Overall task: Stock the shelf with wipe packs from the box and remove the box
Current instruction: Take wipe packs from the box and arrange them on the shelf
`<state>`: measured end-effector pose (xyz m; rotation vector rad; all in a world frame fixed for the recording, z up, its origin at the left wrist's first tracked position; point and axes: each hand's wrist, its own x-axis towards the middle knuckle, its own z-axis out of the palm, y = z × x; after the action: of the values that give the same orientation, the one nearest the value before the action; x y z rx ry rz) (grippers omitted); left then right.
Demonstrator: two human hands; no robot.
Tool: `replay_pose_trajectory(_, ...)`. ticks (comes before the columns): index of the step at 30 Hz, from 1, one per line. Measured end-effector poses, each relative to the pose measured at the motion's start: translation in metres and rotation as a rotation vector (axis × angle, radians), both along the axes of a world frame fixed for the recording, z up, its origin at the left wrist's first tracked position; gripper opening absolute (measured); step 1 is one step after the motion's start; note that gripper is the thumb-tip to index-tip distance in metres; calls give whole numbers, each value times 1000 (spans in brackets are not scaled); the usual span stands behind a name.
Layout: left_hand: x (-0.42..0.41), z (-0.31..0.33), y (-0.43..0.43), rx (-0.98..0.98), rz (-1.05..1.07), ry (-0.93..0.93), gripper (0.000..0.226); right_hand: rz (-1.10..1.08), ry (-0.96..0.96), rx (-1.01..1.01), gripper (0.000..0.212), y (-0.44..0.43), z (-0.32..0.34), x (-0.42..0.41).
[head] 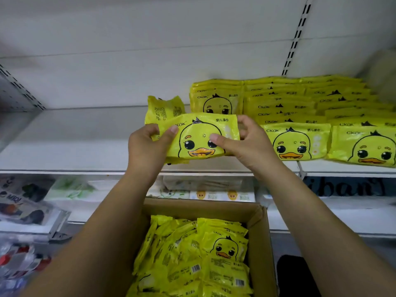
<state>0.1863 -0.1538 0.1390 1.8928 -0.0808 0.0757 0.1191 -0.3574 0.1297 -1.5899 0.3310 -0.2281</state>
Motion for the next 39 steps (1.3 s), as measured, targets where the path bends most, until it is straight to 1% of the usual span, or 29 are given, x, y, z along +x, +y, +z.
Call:
replay_pose_trajectory(3, 11, -10, -9, -52, -40, 26, 36, -25, -24, -106, 54, -9, 8, 13)
replay_pose_trajectory(5, 20, -15, -11, -93, -88, 34, 30, -12, 14, -243, 48, -18, 20, 25)
replay_pose_trajectory(7, 30, -18, -13, -143, -124, 28, 23, 68, 129, -381, 54, -28, 32, 41)
replay_pose_trajectory(9, 40, -20, -14, -192, -141, 28, 14, 222, 251, -509, 62, -36, 49, 55)
replay_pose_trajectory(10, 45, -22, -13, -199, -149, 29, 12, 326, 316, -574, 59, -37, 57, 61)
replay_pose_trajectory(11, 49, -24, -13, -196, -160, 24, 12, 440, 367, -644, 47, -37, 63, 69)
replay_pose_trajectory(12, 53, -28, -12, -194, -161, 21, 12, 528, 406, -707, 28, -34, 66, 76)
replay_pose_trajectory(13, 55, -33, -12, -201, -147, 22, 14, 584, 409, -772, 19, -31, 65, 85)
replay_pose_trajectory(14, 58, -39, -11, -211, -108, 25, 17, 592, 403, -828, 24, -29, 63, 93)
replay_pose_trajectory(16, 63, -53, -10, -235, 23, 34, 18, 527, 357, -906, 30, -29, 55, 110)
replay_pose_trajectory(19, 68, -70, -9, -226, 232, -12, 17, 426, 299, -1022, 25, -37, 46, 130)
replay_pose_trajectory(21, 70, -76, -10, -226, 355, -42, 21, 372, 292, -1139, 32, -46, 41, 141)
replay_pose_trajectory(22, 71, -79, -11, -229, 379, -68, 21, 349, 292, -1201, 35, -48, 37, 146)
replay_pose_trajectory(26, 70, -87, -12, -198, 311, -101, 19, 205, 350, -1347, 57, -57, 19, 159)
replay_pose_trajectory(28, 70, -89, -9, -196, 302, -108, 20, 143, 360, -1371, 58, -58, 13, 160)
replay_pose_trajectory(31, 69, -88, -8, -207, 275, -91, 18, 93, 291, -1395, 54, -56, 9, 163)
replay_pose_trajectory(33, 67, -86, -8, -225, 252, -77, 17, 61, 252, -1407, 56, -51, 9, 162)
replay_pose_trajectory(36, 64, -79, -7, -264, 219, -28, 15, 0, 248, -1374, 66, -41, 13, 153)
replay_pose_trajectory(37, 63, -77, -4, -284, 210, -13, 17, -27, 235, -1332, 67, -37, 14, 147)
replay_pose_trajectory(39, 56, -70, 6, -374, 197, 31, 29, -78, 160, -1170, 61, -22, 16, 127)
